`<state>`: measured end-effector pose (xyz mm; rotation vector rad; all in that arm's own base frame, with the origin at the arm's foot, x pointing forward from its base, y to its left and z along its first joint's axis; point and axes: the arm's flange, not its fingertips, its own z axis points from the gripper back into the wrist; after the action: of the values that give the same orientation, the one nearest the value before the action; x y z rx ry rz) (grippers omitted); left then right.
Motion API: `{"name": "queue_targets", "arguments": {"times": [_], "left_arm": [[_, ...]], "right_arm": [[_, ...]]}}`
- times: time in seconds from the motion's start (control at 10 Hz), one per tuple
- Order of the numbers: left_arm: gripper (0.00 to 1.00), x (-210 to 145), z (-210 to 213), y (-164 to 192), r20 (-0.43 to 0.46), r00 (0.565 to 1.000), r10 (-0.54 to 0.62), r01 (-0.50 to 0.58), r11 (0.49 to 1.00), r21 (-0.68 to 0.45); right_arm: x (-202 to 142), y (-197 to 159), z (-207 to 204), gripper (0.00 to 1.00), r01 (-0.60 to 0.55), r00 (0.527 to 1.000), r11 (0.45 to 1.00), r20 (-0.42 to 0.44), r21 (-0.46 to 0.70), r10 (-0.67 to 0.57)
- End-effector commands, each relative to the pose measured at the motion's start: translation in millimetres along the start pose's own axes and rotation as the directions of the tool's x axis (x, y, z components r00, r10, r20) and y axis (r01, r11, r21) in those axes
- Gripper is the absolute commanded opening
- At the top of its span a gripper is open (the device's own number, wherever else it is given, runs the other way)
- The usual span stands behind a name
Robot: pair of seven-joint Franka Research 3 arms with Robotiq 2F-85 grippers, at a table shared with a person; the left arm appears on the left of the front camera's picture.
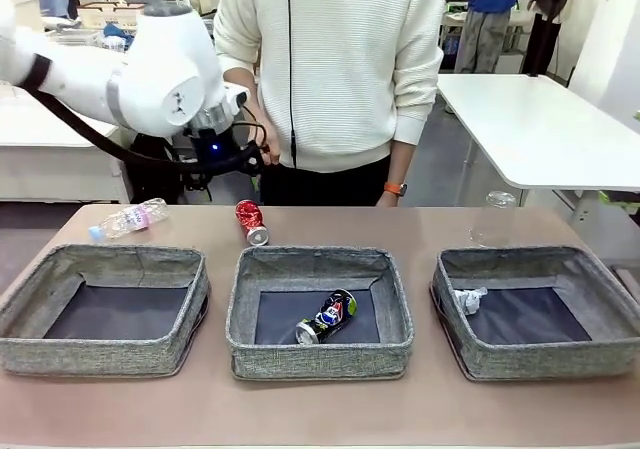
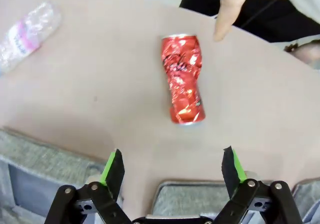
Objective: Sort the waste into the appropriate baskets.
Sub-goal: Pick up the waste item pointed out by the person.
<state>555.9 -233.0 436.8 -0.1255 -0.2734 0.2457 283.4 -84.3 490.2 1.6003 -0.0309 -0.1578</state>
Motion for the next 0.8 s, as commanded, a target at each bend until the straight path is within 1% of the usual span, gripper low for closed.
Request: {"name": "queue_targets", "arguments": {"times": [0.0,0.2,0.3,0.4,0.6,0.7], "left_arm": [[1.0,7,-23,-17,0.043,0.999,0.011,-0.01,0.999,-0.039],[1.0,8,-46,-15,0.064,0.997,0.035,-0.03,0.997,-0.075],[1.0,9,-57,-12,0.122,0.99,0.069,-0.063,0.997,-0.053],[1.0,6,-67,-10,0.114,0.991,0.077,-0.069,0.995,-0.076],[1.0,6,-92,-9,0.166,0.98,0.108,-0.101,0.994,-0.049],[1.0,7,-102,-10,0.15,0.982,0.111,-0.103,0.993,-0.06]], "right_arm": [[1,2,0,1.0,-0.02,1.0,1.0,-0.003,0.017,0.02],[1,2,0,1.0,-0.02,1.0,1.0,-0.003,0.017,0.02],[1,2,0,1.0,-0.02,1.0,1.0,-0.003,0.017,0.02],[1,2,0,1.0,-0.02,1.0,1.0,-0.003,0.017,0.02],[1,2,0,1.0,-0.02,1.0,1.0,-0.003,0.017,0.02],[1,2,0,1.0,-0.02,1.0,1.0,-0.003,0.017,0.02]]}}
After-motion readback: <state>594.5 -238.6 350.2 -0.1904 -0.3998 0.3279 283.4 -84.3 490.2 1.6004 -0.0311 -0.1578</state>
